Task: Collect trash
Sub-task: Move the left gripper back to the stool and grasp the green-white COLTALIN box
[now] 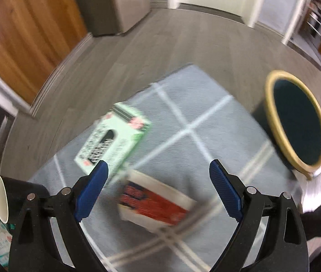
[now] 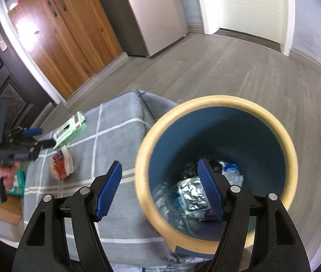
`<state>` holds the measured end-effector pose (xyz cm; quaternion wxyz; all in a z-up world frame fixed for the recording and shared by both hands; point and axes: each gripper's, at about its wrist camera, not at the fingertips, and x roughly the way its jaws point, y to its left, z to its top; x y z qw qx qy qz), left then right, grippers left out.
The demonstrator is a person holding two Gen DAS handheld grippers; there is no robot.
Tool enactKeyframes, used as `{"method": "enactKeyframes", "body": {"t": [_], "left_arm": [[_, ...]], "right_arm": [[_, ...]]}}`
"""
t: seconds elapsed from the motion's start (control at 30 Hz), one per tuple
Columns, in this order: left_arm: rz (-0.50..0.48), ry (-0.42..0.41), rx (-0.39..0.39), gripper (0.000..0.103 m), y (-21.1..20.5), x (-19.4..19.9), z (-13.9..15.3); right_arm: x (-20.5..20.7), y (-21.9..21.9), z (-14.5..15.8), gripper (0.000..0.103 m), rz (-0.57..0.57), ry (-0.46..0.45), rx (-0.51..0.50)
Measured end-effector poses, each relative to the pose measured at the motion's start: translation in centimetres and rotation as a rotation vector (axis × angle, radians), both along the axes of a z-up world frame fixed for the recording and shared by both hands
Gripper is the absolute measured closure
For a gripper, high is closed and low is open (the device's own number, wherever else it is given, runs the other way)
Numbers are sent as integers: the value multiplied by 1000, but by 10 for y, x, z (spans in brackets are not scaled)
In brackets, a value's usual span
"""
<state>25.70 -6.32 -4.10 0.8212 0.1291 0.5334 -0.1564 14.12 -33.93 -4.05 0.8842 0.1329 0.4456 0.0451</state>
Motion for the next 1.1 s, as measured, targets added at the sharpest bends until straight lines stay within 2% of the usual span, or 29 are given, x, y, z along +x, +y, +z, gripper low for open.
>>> {"method": "enactKeyframes", "body": {"t": [0.1, 0.27, 0.37, 0.47, 0.6, 0.67, 0.77, 0.9, 1.1], "left_arm": [[28, 22, 8, 14, 25, 21, -13], [11, 62, 29, 14, 49, 48, -41], [-27, 70, 57, 14, 51, 58, -53], [-88, 62, 82, 14, 50, 66, -60], [-142, 89, 42, 13, 48, 75, -69], [-165, 97, 64, 13, 42, 78, -77], [-174, 111, 86, 11, 37, 82, -86], [-125, 126, 42, 10, 44, 90, -88], [-90, 136, 31, 24, 54, 91, -84]], "right_arm": [[6, 13, 0, 33, 22, 3, 0], [19, 41, -4, 33, 76, 18, 1], [27, 57, -8, 24, 108, 27, 2], [35, 70, -12, 24, 136, 36, 8], [39, 84, -17, 23, 164, 51, 14], [40, 89, -20, 23, 176, 60, 11], [41, 94, -25, 23, 186, 74, 5], [42, 97, -29, 23, 188, 84, 6], [40, 108, -32, 23, 223, 93, 6]]}}
